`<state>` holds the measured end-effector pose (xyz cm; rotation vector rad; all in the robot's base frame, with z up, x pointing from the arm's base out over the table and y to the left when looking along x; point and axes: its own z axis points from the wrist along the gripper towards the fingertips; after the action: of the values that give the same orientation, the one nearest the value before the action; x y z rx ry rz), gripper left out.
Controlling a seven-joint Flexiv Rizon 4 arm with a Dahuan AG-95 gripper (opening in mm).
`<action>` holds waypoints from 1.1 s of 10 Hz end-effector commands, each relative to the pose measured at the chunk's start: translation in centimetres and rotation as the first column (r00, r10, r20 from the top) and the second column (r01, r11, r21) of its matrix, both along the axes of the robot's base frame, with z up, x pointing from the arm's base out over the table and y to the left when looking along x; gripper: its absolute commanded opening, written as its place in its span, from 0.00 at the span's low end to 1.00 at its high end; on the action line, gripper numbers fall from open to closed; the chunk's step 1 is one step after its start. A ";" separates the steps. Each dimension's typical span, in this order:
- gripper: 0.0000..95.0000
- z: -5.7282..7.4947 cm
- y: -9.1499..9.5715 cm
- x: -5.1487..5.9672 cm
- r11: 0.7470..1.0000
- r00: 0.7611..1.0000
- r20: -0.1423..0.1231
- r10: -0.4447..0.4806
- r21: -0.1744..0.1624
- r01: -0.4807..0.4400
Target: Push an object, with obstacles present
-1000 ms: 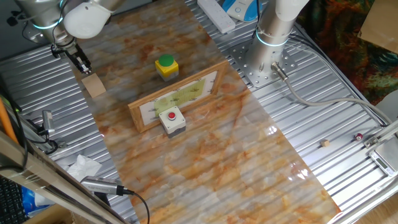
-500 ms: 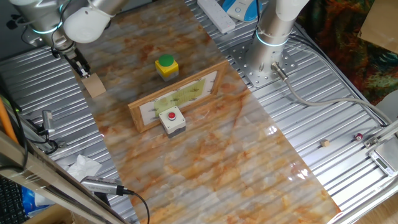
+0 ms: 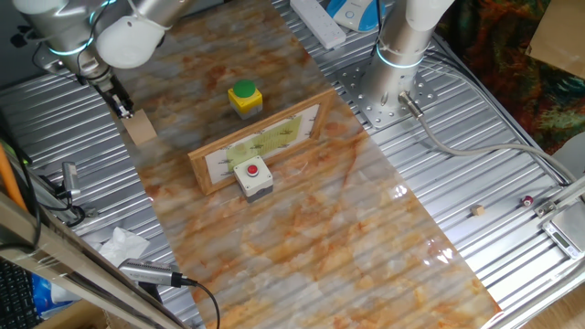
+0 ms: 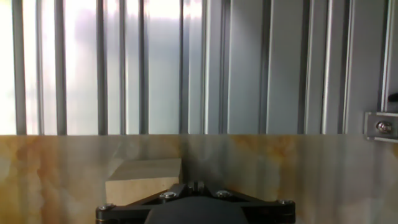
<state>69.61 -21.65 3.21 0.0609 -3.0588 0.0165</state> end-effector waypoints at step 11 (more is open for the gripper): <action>0.00 -0.4 4.5 0.4 0.998 0.998 -0.006 -0.069 -0.012 0.069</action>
<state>70.15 -16.97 2.89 -0.0518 -3.0501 0.0323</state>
